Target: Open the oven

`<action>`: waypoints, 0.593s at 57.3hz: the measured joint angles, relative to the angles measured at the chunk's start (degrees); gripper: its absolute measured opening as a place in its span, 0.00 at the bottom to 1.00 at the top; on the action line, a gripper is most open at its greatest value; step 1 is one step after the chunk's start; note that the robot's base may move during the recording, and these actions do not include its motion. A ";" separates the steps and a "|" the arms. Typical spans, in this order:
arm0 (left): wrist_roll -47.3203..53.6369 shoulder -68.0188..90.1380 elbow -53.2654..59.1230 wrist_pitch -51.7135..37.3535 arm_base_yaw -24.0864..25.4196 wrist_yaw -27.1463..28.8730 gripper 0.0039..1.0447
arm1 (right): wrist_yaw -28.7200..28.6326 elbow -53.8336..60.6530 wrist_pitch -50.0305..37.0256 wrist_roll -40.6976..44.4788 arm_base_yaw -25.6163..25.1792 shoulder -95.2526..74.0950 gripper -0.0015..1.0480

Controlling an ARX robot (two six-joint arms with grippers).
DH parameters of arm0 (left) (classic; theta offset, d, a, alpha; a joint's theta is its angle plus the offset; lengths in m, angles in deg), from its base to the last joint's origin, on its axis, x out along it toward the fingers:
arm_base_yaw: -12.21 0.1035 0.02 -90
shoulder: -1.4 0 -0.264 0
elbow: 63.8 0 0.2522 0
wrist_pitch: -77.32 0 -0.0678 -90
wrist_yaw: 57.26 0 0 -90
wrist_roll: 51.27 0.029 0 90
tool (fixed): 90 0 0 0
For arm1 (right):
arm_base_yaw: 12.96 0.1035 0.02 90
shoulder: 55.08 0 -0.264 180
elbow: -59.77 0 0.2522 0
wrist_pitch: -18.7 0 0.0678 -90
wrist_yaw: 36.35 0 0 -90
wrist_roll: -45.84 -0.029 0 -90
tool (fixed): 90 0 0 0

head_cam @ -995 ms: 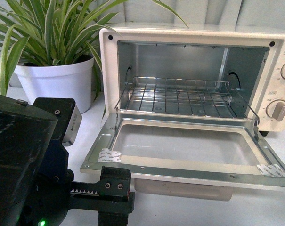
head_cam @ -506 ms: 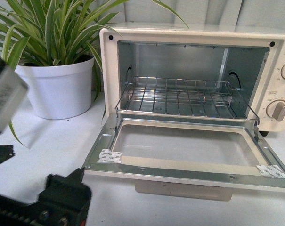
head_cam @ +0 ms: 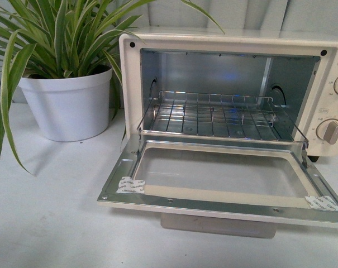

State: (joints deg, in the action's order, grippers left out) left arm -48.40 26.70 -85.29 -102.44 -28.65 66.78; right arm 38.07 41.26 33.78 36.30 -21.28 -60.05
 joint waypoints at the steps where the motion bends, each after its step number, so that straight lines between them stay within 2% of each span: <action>1: -0.02 0.00 0.02 0.00 0.00 0.00 0.94 | 0.00 0.00 0.00 -0.02 0.00 0.00 0.91; 3: -0.13 -0.31 0.15 -0.17 -0.26 0.79 0.93 | 1.16 0.04 -0.15 0.33 0.66 0.24 0.90; 6: -1.29 -2.93 1.49 -0.76 -0.59 4.81 0.83 | 9.18 0.24 -0.50 2.99 3.89 0.87 0.82; 8: -1.60 -4.85 2.19 0.20 0.26 4.28 0.78 | 13.42 0.50 -0.61 4.96 6.10 1.31 0.75; 10: -1.75 -6.84 2.75 1.42 1.73 3.23 0.73 | 14.80 0.74 -0.63 5.97 7.13 1.57 0.70; 23: -2.73 -17.42 4.44 9.18 16.50 -10.88 0.27 | 15.43 2.32 -0.87 8.94 8.07 2.84 0.24; 28: -2.80 -20.02 4.96 11.06 22.49 -16.50 0.04 | 15.52 4.33 -1.07 9.18 8.11 4.61 0.04; 29: -2.99 -20.35 5.05 11.26 23.32 -17.42 0.04 | 15.52 4.33 -1.11 9.44 8.11 4.61 0.01; 34: -2.97 -22.29 6.14 11.65 26.64 -20.44 0.04 | 15.50 4.33 -1.11 9.35 8.11 4.72 0.01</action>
State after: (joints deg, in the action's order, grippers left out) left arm -51.37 4.41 -79.15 -90.79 -2.00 46.34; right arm 53.57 45.58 32.67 45.65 -13.17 -55.33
